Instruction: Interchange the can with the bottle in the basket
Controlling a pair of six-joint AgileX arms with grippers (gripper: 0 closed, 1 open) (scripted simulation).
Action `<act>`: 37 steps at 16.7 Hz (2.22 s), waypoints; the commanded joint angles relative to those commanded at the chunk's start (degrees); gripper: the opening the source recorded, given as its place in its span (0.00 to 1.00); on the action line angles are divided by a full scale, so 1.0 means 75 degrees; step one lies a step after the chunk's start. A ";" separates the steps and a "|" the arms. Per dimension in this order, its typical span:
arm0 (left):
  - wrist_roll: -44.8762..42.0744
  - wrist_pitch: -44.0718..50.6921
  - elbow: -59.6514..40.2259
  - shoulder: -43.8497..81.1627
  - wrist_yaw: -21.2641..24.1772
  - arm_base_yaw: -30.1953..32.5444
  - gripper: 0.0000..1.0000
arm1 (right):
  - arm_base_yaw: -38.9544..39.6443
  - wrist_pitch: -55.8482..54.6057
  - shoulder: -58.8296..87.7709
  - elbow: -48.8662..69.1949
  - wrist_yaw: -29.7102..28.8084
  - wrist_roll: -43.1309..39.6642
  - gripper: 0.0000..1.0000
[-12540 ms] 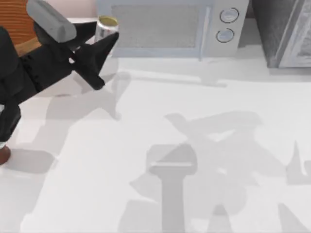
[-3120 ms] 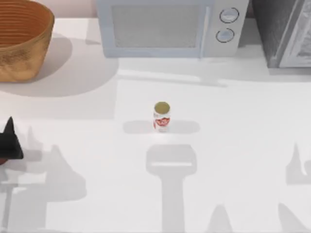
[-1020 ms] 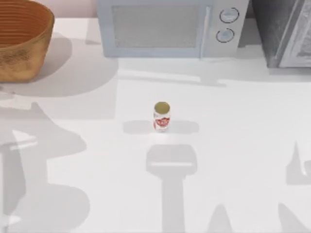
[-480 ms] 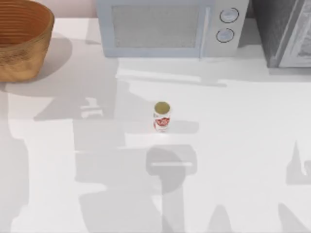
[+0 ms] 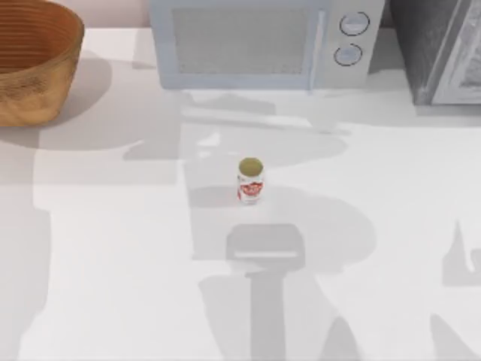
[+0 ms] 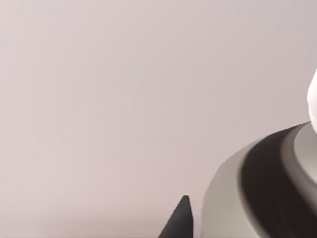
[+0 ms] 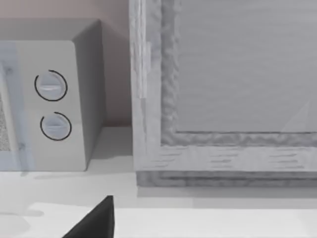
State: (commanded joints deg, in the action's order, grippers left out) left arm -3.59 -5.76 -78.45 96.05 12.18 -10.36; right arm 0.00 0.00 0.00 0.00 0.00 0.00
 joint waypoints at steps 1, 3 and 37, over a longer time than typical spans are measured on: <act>0.0000 0.0000 0.0000 0.0000 0.0000 0.0000 0.00 | 0.0000 0.0000 0.0000 0.0000 0.0000 0.0000 1.00; 0.0000 0.0000 0.0000 0.0000 0.0000 0.0000 0.00 | 0.0000 0.0000 0.0000 0.0000 0.0000 0.0000 1.00; 0.0036 -0.1079 -0.0423 0.1493 -0.0147 0.0174 0.98 | 0.0000 0.0000 0.0000 0.0000 0.0000 0.0000 1.00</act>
State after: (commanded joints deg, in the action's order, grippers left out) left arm -3.32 -13.85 -81.63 107.25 11.08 -9.05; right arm 0.00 0.00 0.00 0.00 0.00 0.00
